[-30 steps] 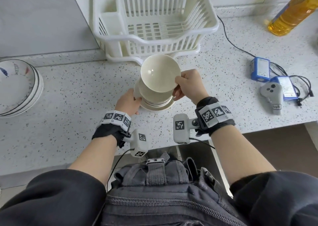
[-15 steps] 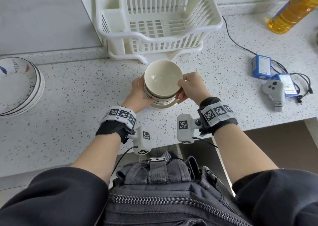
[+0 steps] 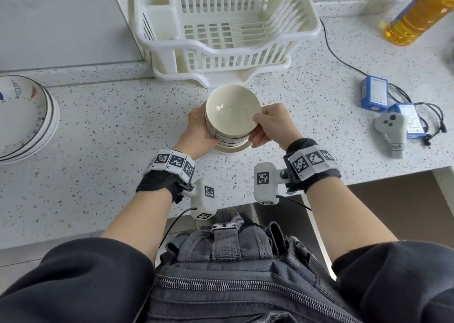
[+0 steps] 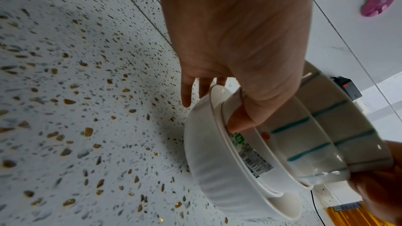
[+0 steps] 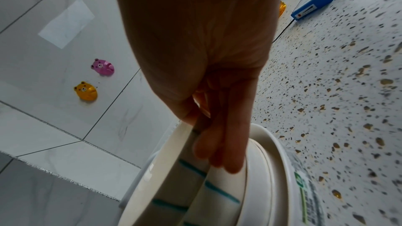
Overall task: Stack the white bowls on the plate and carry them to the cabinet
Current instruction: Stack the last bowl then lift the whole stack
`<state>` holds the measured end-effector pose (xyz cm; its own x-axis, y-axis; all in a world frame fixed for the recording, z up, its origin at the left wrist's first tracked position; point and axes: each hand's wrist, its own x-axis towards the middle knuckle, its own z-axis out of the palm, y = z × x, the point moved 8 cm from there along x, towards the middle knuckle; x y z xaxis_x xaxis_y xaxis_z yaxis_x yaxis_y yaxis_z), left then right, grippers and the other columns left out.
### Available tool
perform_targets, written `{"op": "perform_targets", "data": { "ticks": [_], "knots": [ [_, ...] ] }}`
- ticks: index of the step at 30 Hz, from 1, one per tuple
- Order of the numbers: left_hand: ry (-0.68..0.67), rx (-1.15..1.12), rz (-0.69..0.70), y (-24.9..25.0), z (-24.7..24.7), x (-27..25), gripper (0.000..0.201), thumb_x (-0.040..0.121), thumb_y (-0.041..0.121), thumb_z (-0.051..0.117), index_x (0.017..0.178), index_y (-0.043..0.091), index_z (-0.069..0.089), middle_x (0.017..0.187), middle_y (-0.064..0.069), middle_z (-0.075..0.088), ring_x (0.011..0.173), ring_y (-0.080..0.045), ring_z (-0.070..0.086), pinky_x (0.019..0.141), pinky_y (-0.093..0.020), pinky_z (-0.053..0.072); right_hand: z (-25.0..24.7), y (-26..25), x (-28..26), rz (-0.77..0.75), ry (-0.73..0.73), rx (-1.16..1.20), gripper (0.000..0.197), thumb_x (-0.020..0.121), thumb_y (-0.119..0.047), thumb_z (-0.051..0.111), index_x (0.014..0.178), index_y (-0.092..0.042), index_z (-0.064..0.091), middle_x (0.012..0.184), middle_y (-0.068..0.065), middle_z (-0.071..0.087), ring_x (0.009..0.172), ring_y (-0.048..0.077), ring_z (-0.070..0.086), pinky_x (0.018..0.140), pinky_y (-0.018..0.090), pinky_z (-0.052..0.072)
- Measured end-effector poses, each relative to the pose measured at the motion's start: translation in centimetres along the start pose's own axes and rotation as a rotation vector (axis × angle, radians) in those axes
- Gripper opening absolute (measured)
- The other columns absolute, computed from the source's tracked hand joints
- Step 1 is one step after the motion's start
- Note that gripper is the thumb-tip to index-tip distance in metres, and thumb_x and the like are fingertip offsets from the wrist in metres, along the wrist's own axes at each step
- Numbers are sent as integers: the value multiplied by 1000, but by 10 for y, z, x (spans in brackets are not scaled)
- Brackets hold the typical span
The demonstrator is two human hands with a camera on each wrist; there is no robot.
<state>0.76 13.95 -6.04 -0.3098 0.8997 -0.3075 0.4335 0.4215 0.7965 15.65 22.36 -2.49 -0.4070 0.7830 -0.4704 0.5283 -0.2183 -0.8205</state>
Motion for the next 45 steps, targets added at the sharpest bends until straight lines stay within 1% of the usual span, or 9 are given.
{"op": "perform_targets", "data": {
  "ticks": [4, 7, 9, 11, 14, 18, 24, 33, 45],
  "knots": [
    [10, -18, -11, -16, 4, 9, 87, 57, 42, 60, 135, 12, 35, 132, -19, 45, 124, -32, 50, 100, -53, 49, 0, -1, -1, -15, -28, -26, 20, 85, 3, 38, 78, 3, 57, 59, 19, 63, 34, 19, 59, 42, 30, 56],
    [-12, -8, -2, -9, 3, 4, 88, 59, 41, 62, 137, 13, 32, 135, -18, 41, 123, -31, 50, 103, -51, 46, -3, 2, 0, -25, -19, -21, 26, 94, -17, 46, 90, 5, 60, 58, 16, 63, 34, 15, 57, 42, 25, 54],
    [-22, 0, 7, -1, 1, -1, 83, 68, 29, 67, 140, 14, 29, 139, -18, 36, 127, -31, 45, 108, -51, 41, -12, 11, 3, -19, 80, 31, 38, 96, -31, 42, 96, 2, 61, 56, 15, 62, 35, 16, 56, 43, 25, 53],
    [-29, 3, 8, -1, 1, -2, 83, 75, 16, 67, 144, 14, 23, 144, -15, 31, 135, -31, 31, 113, -51, 32, -25, 23, 4, 3, 232, 77, 33, 95, -24, 41, 99, 1, 62, 56, 13, 60, 38, 18, 55, 45, 28, 53],
    [-72, -12, -53, -12, 0, -6, 93, 77, 23, 63, 150, 21, 6, 156, -7, 21, 144, -26, 22, 117, -52, 25, -25, 47, 8, 98, 230, 17, 31, 88, -13, 49, 112, 2, 61, 87, 13, 64, 71, 23, 63, 68, 41, 59],
    [-94, -5, -200, -32, -3, -10, 80, 93, 18, 53, 151, 22, -2, 155, -7, 30, 131, -29, 46, 111, -45, 36, 13, 69, 4, 255, -97, 14, 39, 86, -13, 58, 124, -5, 54, 119, 15, 60, 105, 31, 63, 82, 43, 57],
    [-126, -8, -202, -40, -5, -12, 58, 96, 27, 49, 147, 21, 23, 142, -9, 48, 129, -29, 48, 111, -47, 36, 43, 75, 6, 256, -92, 332, 45, 86, 9, 45, 129, -4, 46, 126, 20, 59, 100, 33, 67, 73, 42, 61],
    [-199, -22, -181, -43, -3, -20, 54, 96, 35, 44, 146, 25, 24, 129, -11, 58, 116, -31, 58, 107, -50, 41, 48, 77, 4, 270, -6, 558, 51, 81, 21, 35, 128, 4, 45, 126, 26, 56, 99, 43, 64, 64, 51, 60],
    [-177, -4, -164, -37, 13, -56, 47, 100, 27, 31, 146, 25, 26, 127, -15, 59, 107, -32, 62, 99, -45, 46, 39, 100, -42, 279, 25, 575, 46, 80, 21, 34, 121, 10, 50, 124, 30, 56, 94, 46, 64, 57, 48, 60]
  ]
}}
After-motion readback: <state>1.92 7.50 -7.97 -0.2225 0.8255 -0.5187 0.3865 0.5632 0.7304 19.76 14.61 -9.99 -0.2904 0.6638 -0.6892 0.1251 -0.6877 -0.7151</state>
